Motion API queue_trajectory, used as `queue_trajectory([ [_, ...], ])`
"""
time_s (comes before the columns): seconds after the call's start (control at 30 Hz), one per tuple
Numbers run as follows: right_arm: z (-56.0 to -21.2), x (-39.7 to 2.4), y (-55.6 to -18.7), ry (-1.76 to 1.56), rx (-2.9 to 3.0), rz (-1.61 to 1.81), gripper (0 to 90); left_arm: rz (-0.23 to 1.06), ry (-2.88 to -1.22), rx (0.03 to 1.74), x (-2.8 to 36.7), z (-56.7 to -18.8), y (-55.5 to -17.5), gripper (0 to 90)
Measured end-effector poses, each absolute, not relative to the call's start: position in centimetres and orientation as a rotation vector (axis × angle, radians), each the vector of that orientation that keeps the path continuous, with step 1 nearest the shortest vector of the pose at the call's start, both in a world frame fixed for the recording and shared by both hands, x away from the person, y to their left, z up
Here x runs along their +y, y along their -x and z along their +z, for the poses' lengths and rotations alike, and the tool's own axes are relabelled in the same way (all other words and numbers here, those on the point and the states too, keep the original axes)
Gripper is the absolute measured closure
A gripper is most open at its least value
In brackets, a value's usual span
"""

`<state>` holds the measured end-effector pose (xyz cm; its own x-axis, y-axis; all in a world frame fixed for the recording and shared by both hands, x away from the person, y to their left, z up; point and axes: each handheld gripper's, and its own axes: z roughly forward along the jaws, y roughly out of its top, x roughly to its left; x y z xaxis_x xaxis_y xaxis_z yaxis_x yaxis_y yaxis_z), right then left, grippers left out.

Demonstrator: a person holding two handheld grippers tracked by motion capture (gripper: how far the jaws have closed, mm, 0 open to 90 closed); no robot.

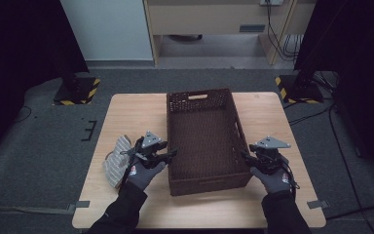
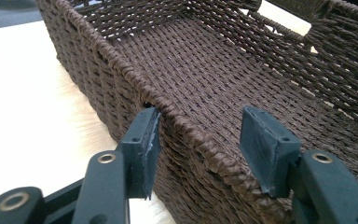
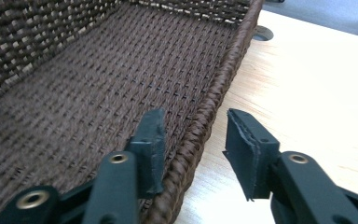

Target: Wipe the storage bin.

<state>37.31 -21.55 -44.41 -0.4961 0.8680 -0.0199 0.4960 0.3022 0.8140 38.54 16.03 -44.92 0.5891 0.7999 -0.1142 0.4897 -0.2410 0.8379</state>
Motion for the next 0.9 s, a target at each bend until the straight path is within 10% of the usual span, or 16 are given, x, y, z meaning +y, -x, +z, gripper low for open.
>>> queue_trajectory([
  [0.47,-43.7,-21.8,-36.1,-1.280,2.119,1.032,72.8,0.501,-1.844,1.019,16.1,-43.5,-37.0,44.3],
  [0.9,-43.8,-22.5,-37.2,-1.286,2.072,1.021,66.9,0.465,-1.893,0.993,15.8,-44.7,-39.3,45.3],
])
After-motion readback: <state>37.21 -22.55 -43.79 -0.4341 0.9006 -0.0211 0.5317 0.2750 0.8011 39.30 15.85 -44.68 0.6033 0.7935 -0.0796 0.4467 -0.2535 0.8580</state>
